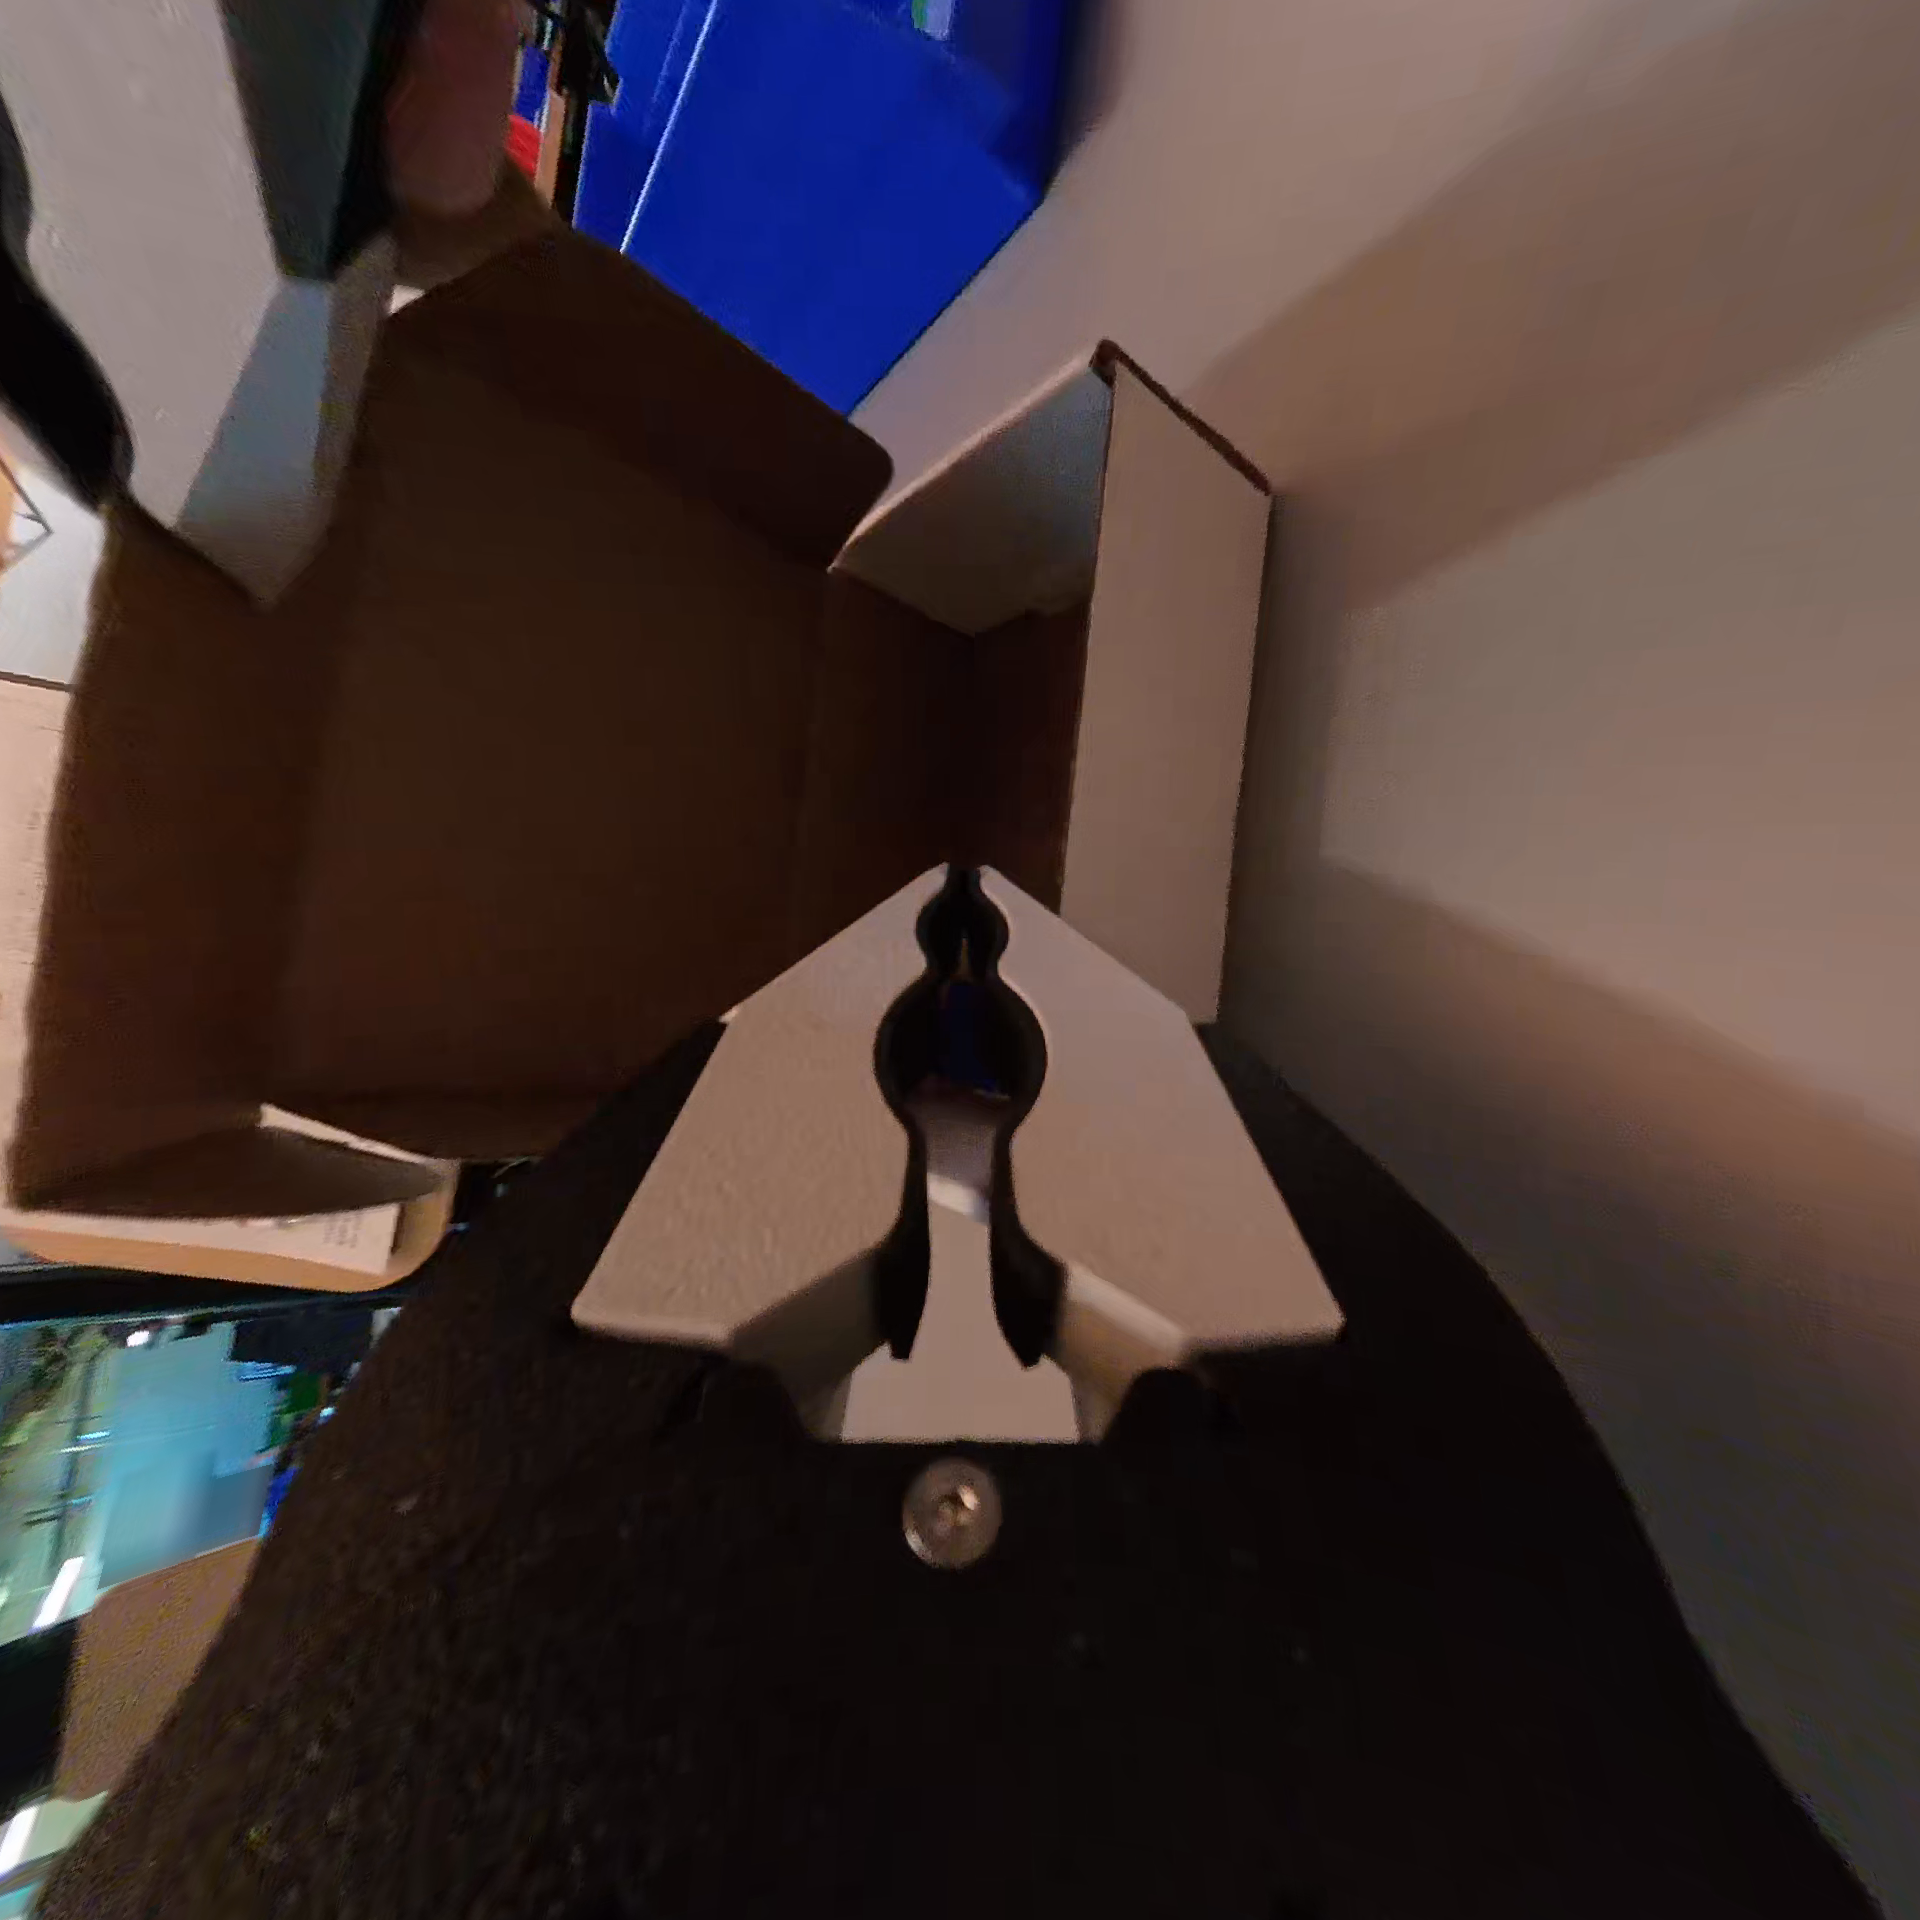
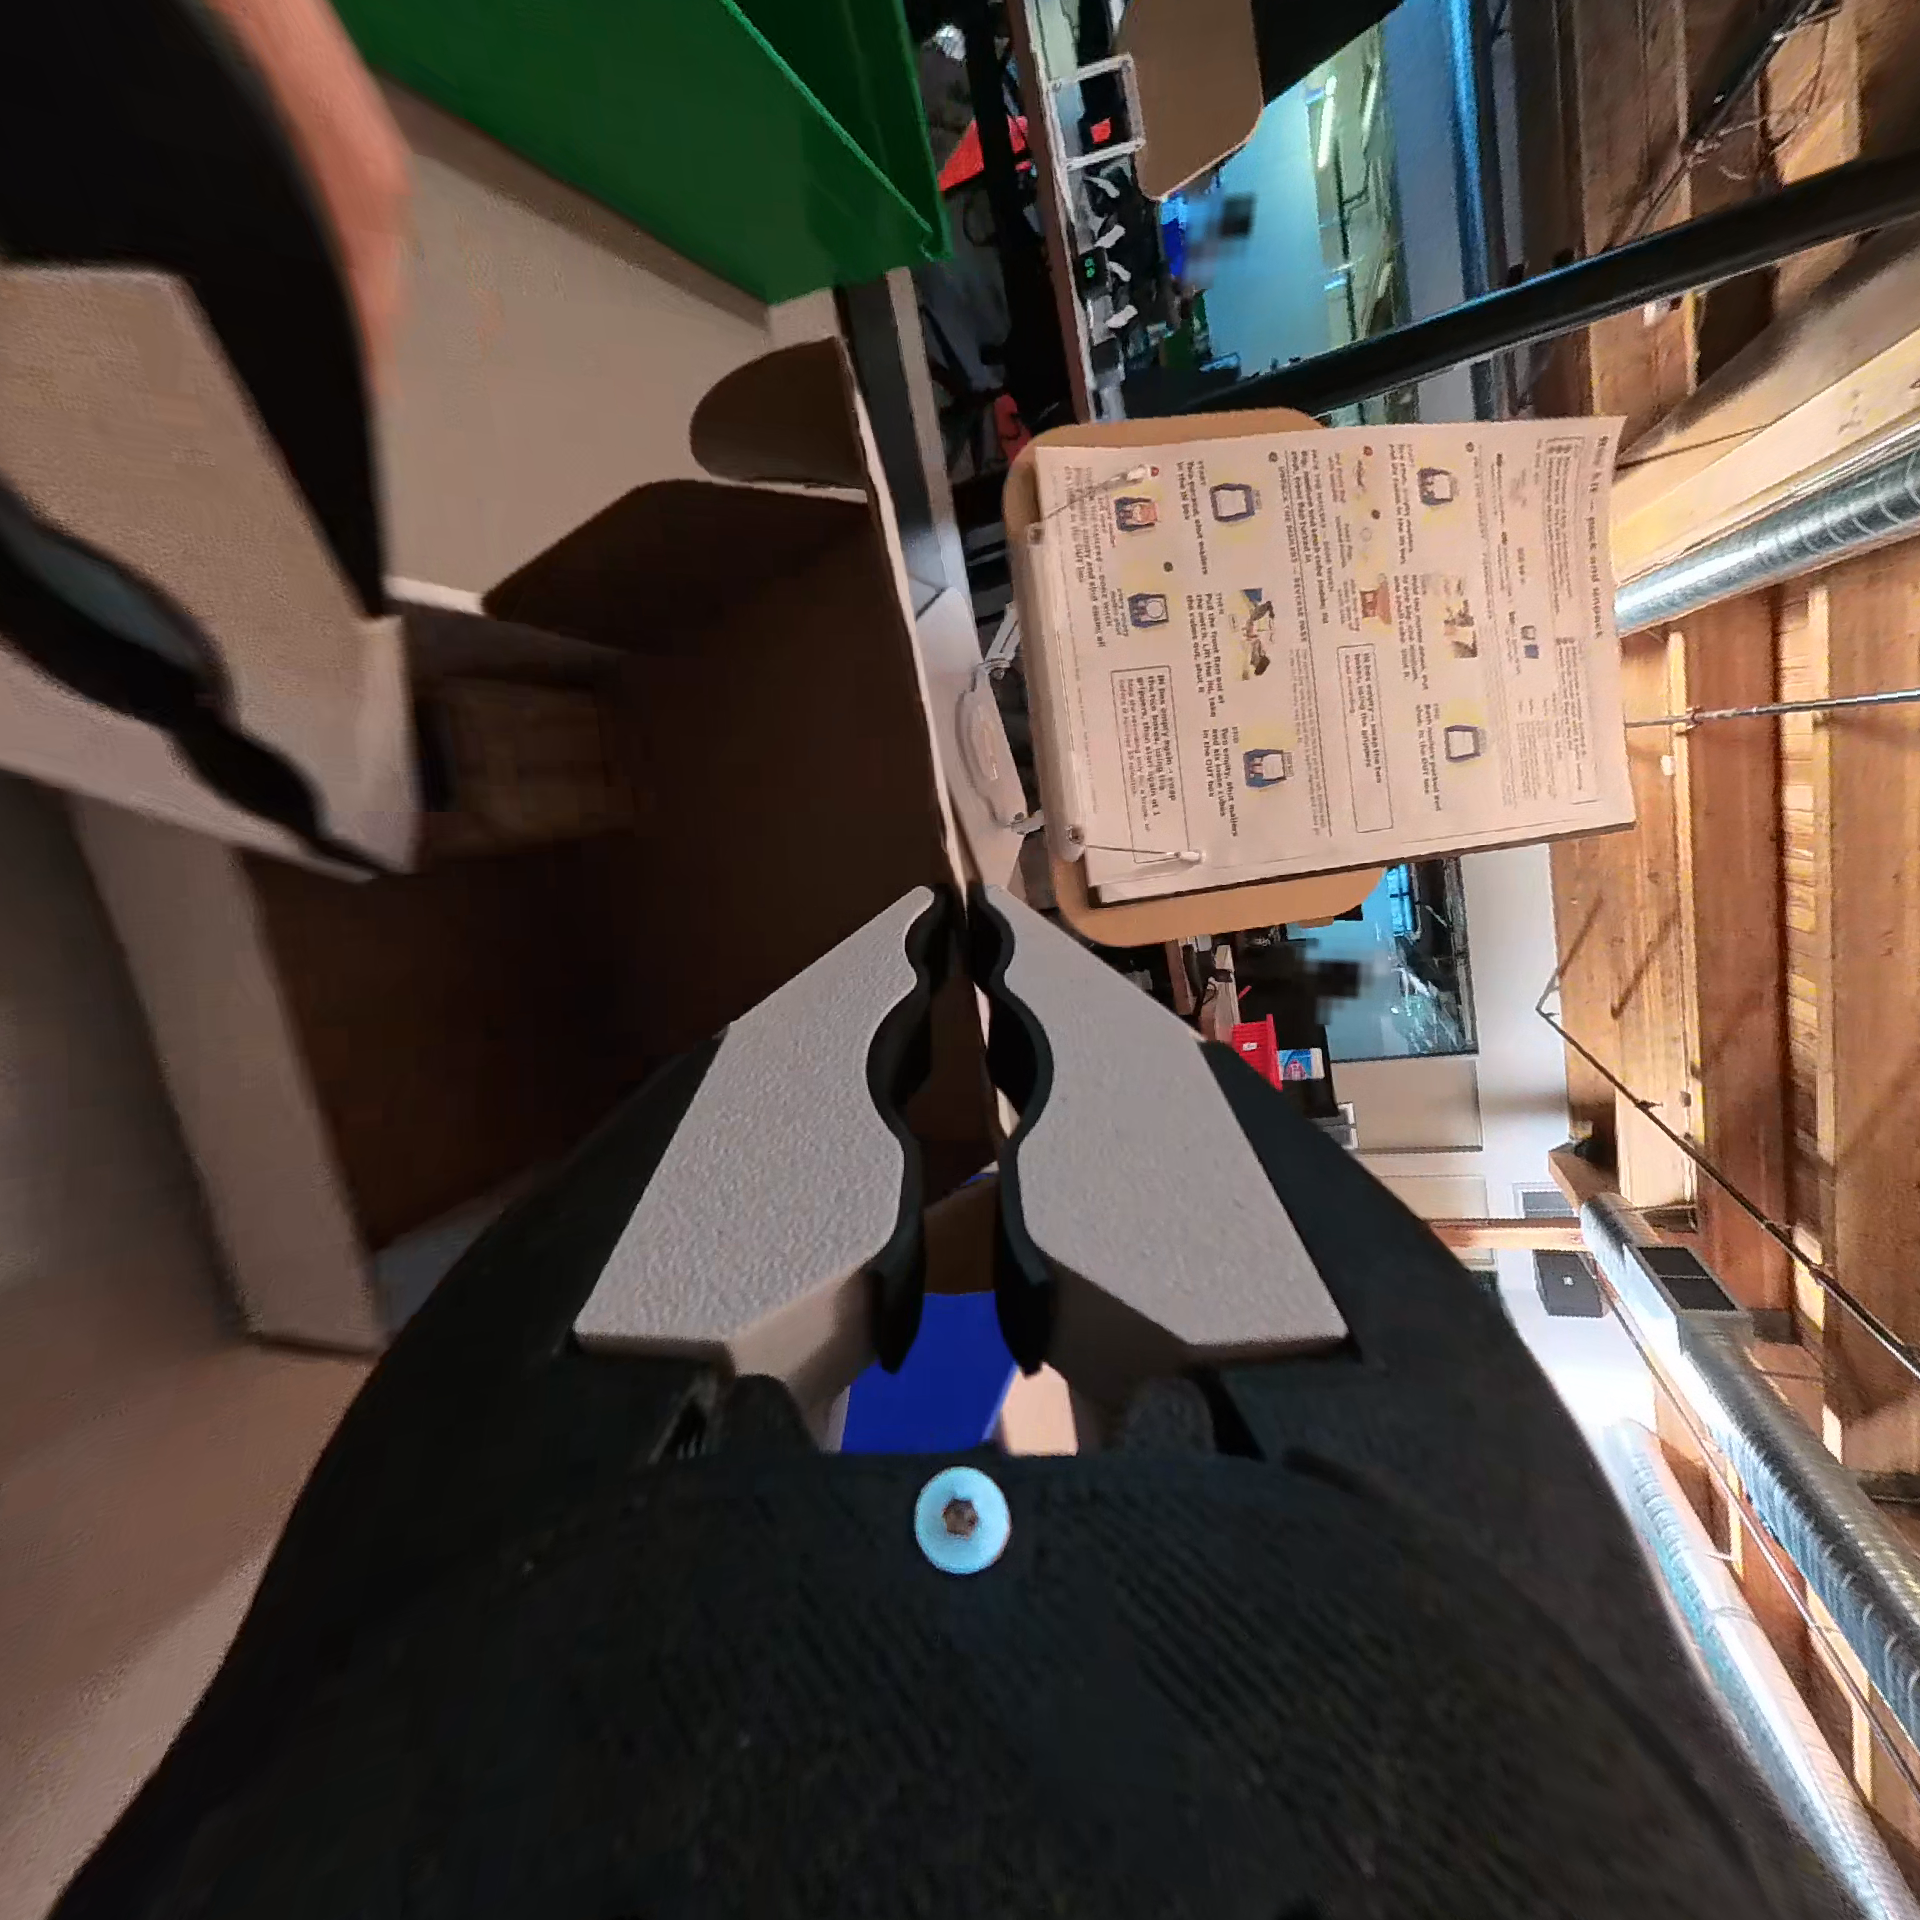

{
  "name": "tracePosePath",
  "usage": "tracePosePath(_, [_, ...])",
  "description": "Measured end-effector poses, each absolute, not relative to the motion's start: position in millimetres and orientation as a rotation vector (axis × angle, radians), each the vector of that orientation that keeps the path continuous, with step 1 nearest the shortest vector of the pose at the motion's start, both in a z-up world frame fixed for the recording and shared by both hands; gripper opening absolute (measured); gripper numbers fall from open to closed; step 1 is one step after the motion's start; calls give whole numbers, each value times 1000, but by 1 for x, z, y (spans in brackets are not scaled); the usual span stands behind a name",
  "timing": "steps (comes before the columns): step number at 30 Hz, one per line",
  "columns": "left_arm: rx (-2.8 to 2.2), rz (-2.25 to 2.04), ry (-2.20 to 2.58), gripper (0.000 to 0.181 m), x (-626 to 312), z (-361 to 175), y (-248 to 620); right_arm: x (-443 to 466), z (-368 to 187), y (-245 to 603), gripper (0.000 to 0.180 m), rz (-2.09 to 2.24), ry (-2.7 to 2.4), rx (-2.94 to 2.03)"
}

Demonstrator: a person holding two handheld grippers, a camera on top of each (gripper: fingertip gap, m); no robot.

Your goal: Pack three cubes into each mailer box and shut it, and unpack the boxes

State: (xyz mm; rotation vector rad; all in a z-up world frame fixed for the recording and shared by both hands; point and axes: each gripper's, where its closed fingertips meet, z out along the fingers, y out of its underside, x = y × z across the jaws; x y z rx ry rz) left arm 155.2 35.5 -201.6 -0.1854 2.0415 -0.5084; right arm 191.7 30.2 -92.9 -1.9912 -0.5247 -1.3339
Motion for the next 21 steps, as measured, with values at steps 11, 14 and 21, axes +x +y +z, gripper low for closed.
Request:
tracePosePath(11, [-248,-576,1954,0,157,-199,32,319,-151,90,11,-1067,-395,-2309])
tracePosePath(14, [-268,-600,1945,0,158,-199,32,333,-186,98,18,-871,-319,-2434])
tracePosePath(21, [-303,-594,1902,0,168,-198,32,335,-169,116,29,-762,-255,-2329])
